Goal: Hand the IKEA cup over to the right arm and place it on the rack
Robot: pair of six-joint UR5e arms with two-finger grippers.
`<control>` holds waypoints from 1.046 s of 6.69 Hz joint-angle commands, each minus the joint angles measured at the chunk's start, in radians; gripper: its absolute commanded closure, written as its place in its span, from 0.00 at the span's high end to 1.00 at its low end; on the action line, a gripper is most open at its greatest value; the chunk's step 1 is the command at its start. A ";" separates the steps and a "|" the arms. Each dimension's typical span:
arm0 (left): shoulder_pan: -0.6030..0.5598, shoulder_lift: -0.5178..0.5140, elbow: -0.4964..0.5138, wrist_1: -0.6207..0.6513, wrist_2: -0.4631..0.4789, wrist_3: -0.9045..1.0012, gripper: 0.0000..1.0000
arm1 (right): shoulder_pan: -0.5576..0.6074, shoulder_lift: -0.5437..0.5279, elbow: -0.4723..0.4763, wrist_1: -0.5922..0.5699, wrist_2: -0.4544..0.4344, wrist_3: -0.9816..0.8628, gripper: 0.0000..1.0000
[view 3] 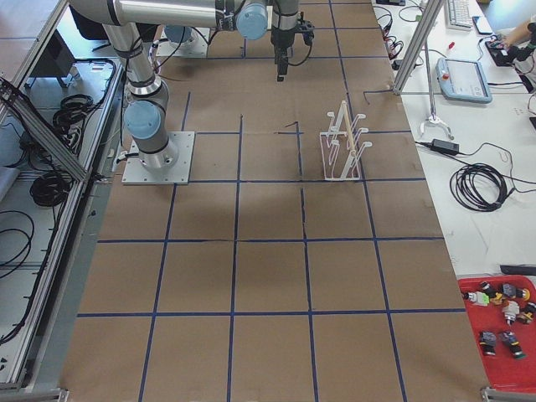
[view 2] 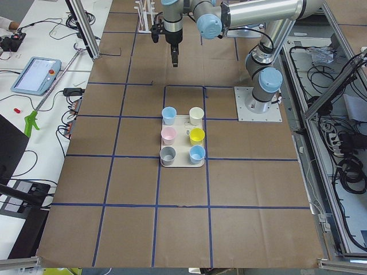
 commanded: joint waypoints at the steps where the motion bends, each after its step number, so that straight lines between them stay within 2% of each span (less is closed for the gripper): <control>1: 0.097 -0.011 -0.017 0.039 0.001 0.123 1.00 | 0.000 0.001 -0.002 0.000 -0.003 0.000 1.00; 3: 0.099 -0.054 -0.033 0.092 0.002 0.118 1.00 | 0.000 0.002 -0.001 0.000 -0.003 0.000 1.00; 5: 0.099 -0.127 -0.103 0.264 0.002 0.123 0.99 | 0.000 0.001 -0.001 0.000 -0.003 0.000 1.00; 7: 0.107 -0.141 -0.192 0.371 0.002 0.123 0.99 | 0.000 0.001 -0.001 0.000 -0.002 0.000 1.00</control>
